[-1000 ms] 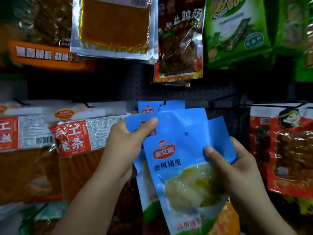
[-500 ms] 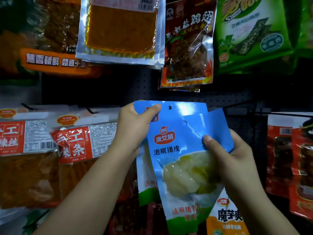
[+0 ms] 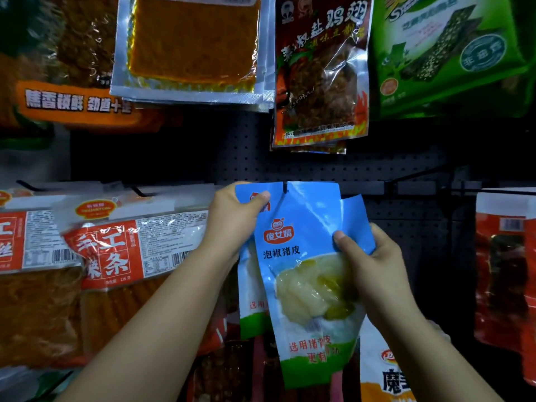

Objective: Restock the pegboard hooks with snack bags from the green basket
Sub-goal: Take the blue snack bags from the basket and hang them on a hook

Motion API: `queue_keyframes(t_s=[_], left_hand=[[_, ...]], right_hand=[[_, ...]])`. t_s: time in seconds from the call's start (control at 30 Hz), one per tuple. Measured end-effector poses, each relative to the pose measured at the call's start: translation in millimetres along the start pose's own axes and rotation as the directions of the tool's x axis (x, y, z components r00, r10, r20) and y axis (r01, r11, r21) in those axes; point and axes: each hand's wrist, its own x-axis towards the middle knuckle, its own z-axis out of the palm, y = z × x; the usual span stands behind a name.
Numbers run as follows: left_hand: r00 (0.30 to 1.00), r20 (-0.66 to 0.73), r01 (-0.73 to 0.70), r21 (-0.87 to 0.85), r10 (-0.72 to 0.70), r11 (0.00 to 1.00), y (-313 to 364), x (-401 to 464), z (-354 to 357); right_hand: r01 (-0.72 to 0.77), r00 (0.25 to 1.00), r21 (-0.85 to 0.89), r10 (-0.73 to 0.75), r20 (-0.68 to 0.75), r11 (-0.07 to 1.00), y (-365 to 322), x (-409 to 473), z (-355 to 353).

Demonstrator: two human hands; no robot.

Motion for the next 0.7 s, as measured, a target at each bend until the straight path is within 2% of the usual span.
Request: queue_keyframes(t_s=[0.2, 0.37, 0.53, 0.7], left_hand=[[0.996, -0.038, -0.067, 0.219, 0.077, 0.974, -15, 21, 19], [0.985, -0.069, -0.117, 0.411, 0.159, 0.904, -22, 33, 32], [0.988, -0.078, -0.085, 0.456, 0.135, 0.886, -22, 38, 38], [0.994, -0.076, -0.037, 0.394, 0.072, 0.918, -23, 29, 35]], right_hand=[[-0.03, 0.999, -0.093, 0.028, -0.027, 0.995, 21, 31, 9], [-0.067, 0.998, -0.143, 0.063, -0.032, 0.987, 33, 52, 13], [-0.129, 0.992, -0.117, 0.127, -0.022, 0.985, 40, 58, 14], [-0.146, 0.989, -0.097, 0.148, 0.01, 0.985, 44, 43, 6]])
